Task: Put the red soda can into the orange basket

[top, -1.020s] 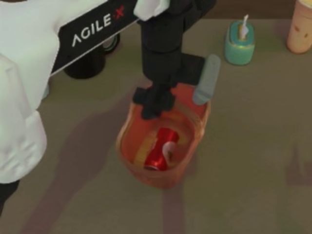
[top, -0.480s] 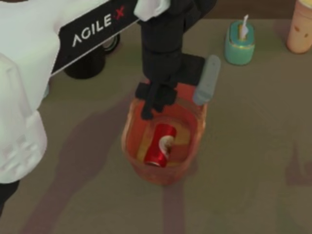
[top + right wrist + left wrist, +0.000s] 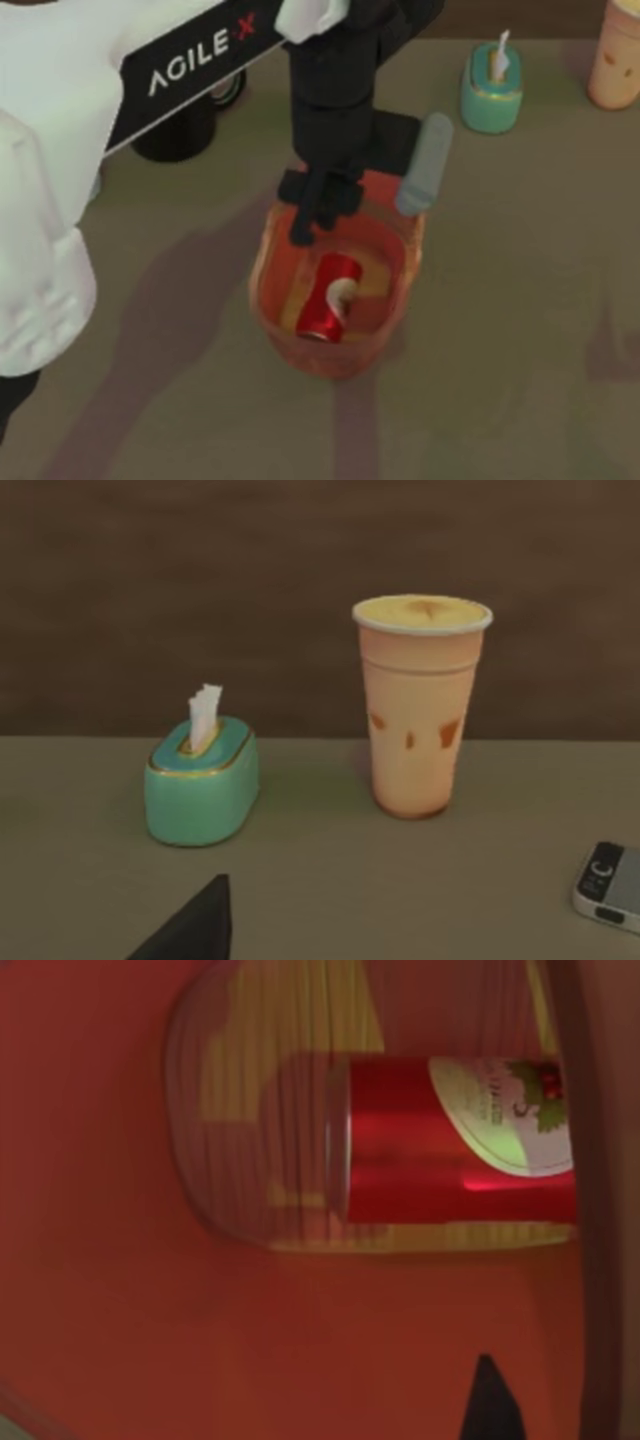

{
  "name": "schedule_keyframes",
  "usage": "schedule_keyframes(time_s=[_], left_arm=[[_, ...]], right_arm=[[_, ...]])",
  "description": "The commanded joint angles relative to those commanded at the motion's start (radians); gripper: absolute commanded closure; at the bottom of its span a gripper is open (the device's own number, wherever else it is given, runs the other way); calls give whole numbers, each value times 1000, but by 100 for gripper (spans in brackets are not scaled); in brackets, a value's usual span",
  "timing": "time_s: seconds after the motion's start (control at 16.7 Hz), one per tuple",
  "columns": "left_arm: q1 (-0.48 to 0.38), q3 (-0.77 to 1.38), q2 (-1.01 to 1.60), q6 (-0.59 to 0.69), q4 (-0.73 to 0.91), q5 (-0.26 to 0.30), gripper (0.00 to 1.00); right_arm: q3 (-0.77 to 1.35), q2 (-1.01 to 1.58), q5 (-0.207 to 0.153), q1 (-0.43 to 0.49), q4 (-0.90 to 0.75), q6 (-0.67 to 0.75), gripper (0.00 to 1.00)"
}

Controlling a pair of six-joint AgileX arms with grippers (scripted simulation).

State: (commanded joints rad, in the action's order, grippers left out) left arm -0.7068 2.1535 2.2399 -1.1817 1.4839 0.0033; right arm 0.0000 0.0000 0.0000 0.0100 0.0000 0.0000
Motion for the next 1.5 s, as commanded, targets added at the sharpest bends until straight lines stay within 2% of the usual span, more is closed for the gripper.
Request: schedule_keyframes(time_s=[1.08,1.5], left_arm=[[2,3,2,-3,3,-1,100],[51,199,7,-34,194,-1,100]], right_arm=[[0,0,0,0,0,0,0],[0,0,0,0,0,0,0]])
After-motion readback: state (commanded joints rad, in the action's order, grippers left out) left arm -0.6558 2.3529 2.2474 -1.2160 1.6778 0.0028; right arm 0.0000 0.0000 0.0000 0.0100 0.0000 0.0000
